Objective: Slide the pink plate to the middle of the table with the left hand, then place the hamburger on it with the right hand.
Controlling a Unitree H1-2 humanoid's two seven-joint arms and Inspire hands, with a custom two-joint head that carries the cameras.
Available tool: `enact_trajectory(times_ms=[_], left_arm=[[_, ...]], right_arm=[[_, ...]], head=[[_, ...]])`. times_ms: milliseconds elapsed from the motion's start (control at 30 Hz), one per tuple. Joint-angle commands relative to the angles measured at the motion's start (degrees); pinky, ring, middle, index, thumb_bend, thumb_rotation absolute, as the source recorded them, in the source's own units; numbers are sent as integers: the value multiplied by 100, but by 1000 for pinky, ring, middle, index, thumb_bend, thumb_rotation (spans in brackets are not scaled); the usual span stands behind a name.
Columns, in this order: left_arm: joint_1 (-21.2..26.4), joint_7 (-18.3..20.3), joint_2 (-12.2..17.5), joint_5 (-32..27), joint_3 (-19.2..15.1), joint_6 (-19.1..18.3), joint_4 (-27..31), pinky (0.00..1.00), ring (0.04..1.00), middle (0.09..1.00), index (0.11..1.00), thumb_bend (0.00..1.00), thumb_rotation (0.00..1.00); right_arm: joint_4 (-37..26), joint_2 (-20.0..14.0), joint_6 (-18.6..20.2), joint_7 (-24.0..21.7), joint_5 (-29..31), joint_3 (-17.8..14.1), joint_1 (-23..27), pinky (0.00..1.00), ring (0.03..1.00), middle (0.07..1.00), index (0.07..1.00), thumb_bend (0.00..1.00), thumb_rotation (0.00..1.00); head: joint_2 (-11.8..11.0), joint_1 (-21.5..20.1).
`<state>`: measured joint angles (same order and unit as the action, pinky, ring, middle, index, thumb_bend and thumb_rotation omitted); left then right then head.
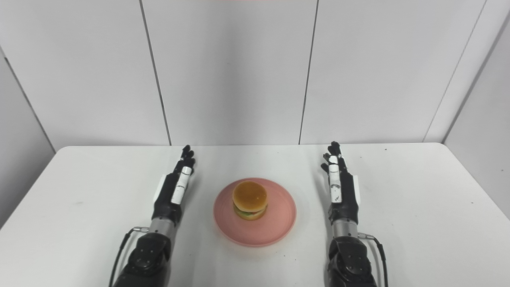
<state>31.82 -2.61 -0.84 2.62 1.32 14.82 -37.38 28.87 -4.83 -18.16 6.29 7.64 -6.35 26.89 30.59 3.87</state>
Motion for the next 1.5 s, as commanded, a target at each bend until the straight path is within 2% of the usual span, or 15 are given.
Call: enact_trajectory(times_ms=[0, 133, 167, 267, 333, 433, 567, 767, 933, 1100, 1233, 1467], left_arm=[[-82, 111, -14, -107, -29, -85, -46, 998, 988, 1000, 1000, 738, 915], [-97, 224, -14, -265, -91, -291, 18, 1000, 997, 1000, 1000, 771, 896], [-105, 243, -11, -275, -99, -355, 58, 1000, 999, 1000, 1000, 770, 901], [-104, 261, 1, -305, -124, -531, 151, 1000, 1000, 1000, 1000, 774, 908], [-92, 217, -3, -297, -155, -616, 188, 1000, 1000, 1000, 1000, 778, 907], [-88, 29, -63, -233, -213, -682, 256, 996, 995, 1000, 1000, 754, 891], [-108, -165, -168, -156, -240, -542, 206, 1000, 1000, 1000, 1000, 731, 883], [-115, -378, -249, -100, -212, -435, 156, 1000, 1000, 1000, 1000, 715, 885], [-126, -453, -305, -60, -221, -421, 206, 1000, 1000, 1000, 1000, 710, 878], [-122, -878, -444, 127, -265, -287, 200, 1000, 1000, 1000, 1000, 716, 860], [-112, -1044, -506, 137, -312, -462, 305, 982, 997, 1000, 1000, 725, 879], [-151, -941, -459, 93, -305, -835, 550, 976, 994, 994, 1000, 729, 886]], right_arm=[[209, 120, 82, -113, 68, -8, -130, 923, 938, 957, 937, 802, 1000], [146, 113, 203, -127, -25, 34, -141, 936, 943, 963, 938, 785, 1000], [70, 106, 353, -91, -89, 57, -144, 935, 941, 963, 939, 783, 1000], [-300, 131, 1192, 186, -380, 98, -140, 918, 924, 950, 936, 701, 1000], [-468, 172, 1590, 267, -405, 64, -127, 918, 921, 947, 936, 690, 1000], [-590, 186, 1896, 298, -460, 61, -105, 916, 920, 946, 934, 667, 1000], [-729, 145, 2261, 284, -614, 144, -92, 905, 926, 948, 922, 642, 1000], [-790, 108, 2420, 259, -765, 210, -80, 896, 939, 957, 908, 620, 1000], [-804, 80, 2393, 236, -808, 230, -98, 905, 948, 959, 904, 650, 1000], [-888, 57, 2469, 179, -833, 252, -116, 889, 946, 943, 848, 635, 1000], [-949, 47, 2492, 131, -850, 301, -143, 877, 936, 931, 826, 639, 1000], [-1003, 58, 2523, 142, -878, 322, -186, 878, 941, 935, 820, 618, 985]], head=[[12, 3], [45, -28], [51, -32], [55, -35], [62, -14], [62, -14], [50, -20], [19, -5], [-18, 46], [-13, 75], [-26, 68], [-58, 79]])
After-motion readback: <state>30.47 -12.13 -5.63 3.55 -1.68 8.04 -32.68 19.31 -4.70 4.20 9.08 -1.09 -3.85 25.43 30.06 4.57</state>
